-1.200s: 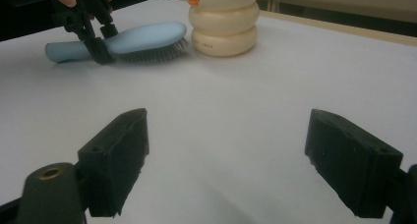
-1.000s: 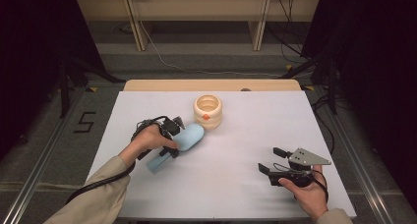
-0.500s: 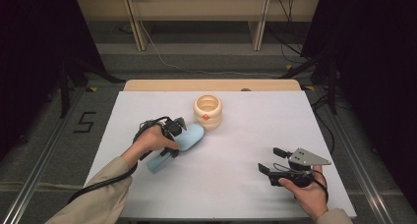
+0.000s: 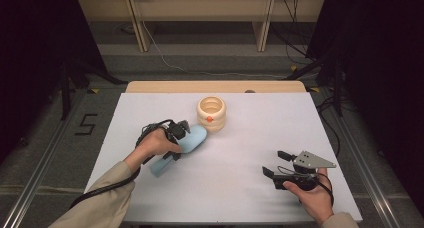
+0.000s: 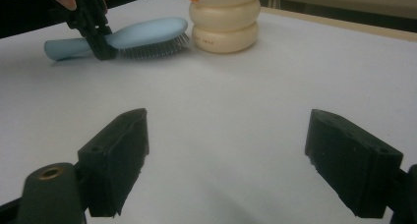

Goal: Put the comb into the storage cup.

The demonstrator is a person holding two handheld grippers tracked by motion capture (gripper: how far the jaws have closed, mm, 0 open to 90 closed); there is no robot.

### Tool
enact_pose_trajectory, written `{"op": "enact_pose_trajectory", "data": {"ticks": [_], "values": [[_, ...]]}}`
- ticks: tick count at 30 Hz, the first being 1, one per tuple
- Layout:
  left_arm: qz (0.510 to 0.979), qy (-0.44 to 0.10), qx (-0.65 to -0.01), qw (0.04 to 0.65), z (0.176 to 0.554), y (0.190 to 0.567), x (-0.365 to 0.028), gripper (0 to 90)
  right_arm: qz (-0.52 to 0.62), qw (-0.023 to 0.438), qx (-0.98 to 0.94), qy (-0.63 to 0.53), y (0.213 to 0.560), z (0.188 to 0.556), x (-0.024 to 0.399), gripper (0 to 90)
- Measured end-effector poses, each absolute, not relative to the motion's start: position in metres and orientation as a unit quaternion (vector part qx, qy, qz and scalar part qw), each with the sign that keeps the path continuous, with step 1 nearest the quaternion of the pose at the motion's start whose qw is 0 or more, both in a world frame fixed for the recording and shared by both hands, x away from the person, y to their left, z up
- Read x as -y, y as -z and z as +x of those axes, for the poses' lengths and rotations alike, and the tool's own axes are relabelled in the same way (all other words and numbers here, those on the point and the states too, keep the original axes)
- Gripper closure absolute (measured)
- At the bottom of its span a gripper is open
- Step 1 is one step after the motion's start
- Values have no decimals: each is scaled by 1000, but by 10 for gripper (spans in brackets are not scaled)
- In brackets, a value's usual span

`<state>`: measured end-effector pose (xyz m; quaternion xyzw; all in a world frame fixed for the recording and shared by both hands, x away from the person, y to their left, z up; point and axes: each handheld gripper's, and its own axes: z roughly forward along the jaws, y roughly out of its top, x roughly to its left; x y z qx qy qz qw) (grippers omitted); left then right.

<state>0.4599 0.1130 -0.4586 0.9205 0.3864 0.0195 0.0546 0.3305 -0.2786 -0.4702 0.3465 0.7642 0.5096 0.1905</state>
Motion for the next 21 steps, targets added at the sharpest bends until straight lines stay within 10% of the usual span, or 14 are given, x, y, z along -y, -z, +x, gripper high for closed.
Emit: {"op": "enact_pose_trajectory", "data": {"ticks": [21], "values": [[919,-22,-386,80,456,459,-119,694,346,189,-766,-507,471,331,278,174]]}}
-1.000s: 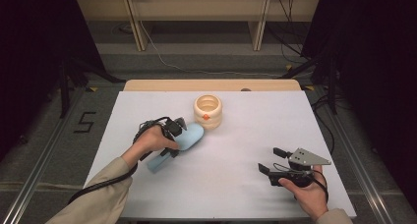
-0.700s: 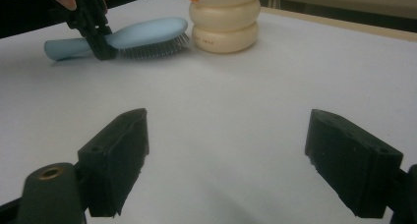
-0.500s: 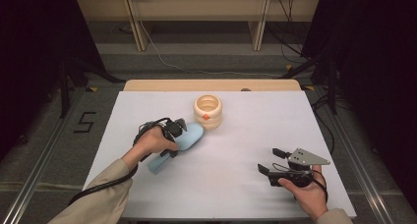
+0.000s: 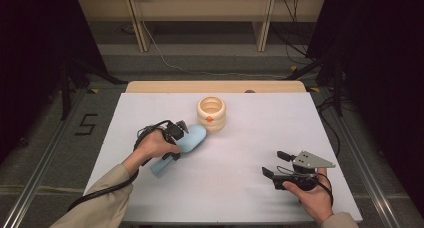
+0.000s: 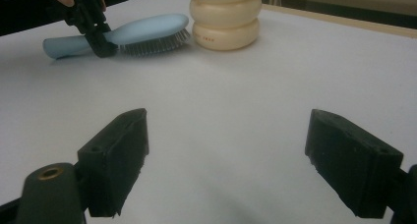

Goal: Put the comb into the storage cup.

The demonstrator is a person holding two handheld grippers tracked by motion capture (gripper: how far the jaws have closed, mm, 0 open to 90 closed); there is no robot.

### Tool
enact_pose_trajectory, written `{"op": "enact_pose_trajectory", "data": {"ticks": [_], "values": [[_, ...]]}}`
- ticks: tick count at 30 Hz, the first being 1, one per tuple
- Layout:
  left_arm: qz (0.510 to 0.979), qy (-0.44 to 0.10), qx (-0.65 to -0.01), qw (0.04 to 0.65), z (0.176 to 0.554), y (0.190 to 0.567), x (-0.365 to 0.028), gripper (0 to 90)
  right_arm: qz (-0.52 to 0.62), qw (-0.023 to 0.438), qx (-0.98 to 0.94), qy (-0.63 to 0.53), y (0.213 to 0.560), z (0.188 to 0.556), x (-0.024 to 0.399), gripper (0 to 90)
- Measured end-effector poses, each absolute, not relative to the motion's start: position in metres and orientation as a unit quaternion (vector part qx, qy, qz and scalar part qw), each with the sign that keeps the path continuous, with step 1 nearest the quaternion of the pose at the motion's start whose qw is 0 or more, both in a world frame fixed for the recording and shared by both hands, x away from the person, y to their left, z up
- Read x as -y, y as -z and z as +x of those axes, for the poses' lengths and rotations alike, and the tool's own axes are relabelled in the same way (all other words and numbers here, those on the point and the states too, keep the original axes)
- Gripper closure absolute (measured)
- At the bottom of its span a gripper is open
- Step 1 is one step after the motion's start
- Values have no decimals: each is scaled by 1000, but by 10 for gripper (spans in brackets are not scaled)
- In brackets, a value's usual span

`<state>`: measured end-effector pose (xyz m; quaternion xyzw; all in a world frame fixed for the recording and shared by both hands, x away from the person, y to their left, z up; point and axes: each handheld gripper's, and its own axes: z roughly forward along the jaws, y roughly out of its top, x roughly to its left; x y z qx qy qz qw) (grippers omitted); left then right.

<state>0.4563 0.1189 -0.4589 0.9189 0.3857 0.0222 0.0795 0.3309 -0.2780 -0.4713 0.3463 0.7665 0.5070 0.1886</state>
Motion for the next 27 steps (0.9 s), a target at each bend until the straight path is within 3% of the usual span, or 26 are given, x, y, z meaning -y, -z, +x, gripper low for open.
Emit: {"op": "enact_pose_trajectory", "data": {"ticks": [27], "values": [[915,-40,-386,110,446,457,-122,697,347,188,-767,-506,472,332,278,174]]}}
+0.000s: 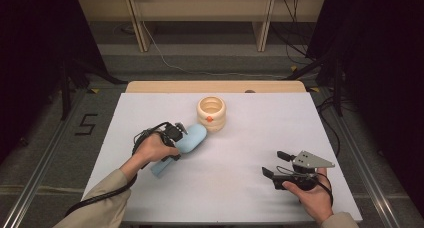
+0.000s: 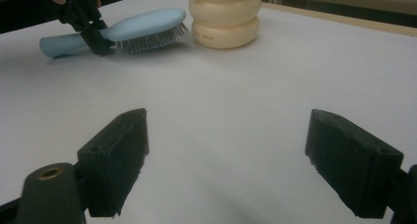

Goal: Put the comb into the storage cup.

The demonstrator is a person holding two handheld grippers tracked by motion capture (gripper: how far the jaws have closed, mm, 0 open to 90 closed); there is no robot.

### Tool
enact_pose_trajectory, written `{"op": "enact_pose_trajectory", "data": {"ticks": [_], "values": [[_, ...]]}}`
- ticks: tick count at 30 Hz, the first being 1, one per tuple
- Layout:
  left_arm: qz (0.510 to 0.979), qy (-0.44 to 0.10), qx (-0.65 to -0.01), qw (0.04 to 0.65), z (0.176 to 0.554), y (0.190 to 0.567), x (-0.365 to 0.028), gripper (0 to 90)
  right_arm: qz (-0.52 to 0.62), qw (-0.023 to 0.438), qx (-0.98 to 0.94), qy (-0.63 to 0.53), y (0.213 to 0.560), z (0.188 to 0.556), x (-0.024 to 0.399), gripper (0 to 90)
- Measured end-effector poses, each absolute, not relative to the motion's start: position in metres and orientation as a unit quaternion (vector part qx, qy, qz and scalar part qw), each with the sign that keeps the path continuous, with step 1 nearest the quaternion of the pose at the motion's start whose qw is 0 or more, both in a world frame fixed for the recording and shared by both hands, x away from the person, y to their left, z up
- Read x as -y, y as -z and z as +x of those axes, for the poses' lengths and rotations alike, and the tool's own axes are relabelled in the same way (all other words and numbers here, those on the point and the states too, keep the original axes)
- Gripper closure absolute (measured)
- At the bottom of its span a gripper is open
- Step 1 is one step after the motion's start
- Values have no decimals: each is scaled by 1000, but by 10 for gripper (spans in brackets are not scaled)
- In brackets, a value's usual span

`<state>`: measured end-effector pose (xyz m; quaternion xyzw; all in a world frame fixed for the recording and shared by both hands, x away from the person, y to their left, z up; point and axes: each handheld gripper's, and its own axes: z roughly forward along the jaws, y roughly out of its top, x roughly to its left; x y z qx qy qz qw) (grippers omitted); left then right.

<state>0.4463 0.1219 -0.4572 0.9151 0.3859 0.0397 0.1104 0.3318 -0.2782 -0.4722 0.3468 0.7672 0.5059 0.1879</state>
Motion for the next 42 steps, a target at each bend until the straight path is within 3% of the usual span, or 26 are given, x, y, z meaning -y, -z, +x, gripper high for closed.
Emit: {"op": "enact_pose_trajectory", "data": {"ticks": [42], "values": [[886,-98,-395,222,420,438,-133,697,345,188,-771,-501,473,332,278,174]]}}
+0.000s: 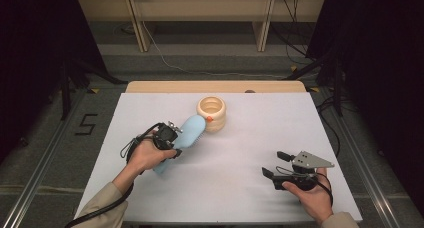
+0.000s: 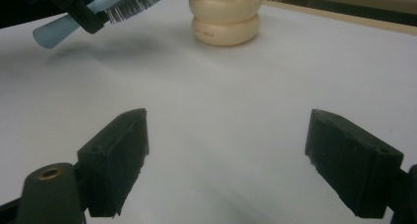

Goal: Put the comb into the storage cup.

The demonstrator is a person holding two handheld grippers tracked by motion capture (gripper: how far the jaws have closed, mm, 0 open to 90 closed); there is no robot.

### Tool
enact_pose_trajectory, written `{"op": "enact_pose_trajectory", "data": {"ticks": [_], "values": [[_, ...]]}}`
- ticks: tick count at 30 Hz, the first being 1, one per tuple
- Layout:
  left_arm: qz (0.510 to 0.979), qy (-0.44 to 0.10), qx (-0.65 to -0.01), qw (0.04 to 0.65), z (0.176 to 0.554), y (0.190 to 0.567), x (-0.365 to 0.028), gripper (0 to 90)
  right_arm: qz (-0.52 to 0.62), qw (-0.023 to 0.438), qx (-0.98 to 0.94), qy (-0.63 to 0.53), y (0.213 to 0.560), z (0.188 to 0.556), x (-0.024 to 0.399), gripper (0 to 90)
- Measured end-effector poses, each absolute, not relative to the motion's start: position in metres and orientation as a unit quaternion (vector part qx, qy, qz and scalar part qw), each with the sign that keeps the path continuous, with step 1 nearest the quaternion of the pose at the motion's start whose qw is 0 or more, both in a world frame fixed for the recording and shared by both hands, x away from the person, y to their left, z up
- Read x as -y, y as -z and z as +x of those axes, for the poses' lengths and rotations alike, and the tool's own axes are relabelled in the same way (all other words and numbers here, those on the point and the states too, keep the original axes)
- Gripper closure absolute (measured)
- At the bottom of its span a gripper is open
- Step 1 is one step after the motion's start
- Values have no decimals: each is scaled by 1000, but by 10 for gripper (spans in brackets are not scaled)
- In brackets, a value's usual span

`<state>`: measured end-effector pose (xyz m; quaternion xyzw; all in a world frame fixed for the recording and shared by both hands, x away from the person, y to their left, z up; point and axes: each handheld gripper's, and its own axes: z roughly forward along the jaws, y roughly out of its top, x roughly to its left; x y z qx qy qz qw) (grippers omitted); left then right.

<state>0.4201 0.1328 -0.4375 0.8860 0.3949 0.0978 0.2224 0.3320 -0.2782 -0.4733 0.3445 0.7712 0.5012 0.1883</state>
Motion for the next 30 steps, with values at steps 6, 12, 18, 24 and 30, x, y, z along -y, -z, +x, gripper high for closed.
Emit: {"op": "enact_pose_trajectory", "data": {"ticks": [6,12,18,24,30], "values": [[885,-100,-394,226,419,436,-131,697,344,188,-771,-502,473,332,279,173],[884,-105,-392,232,417,436,-130,697,343,188,-770,-504,473,332,279,174],[879,-112,-395,243,415,434,-130,697,344,187,-770,-503,473,331,279,174],[874,-117,-397,256,413,430,-130,697,344,188,-770,-503,473,331,279,173],[872,-117,-396,262,413,428,-131,698,345,188,-770,-503,473,331,279,174]]}}
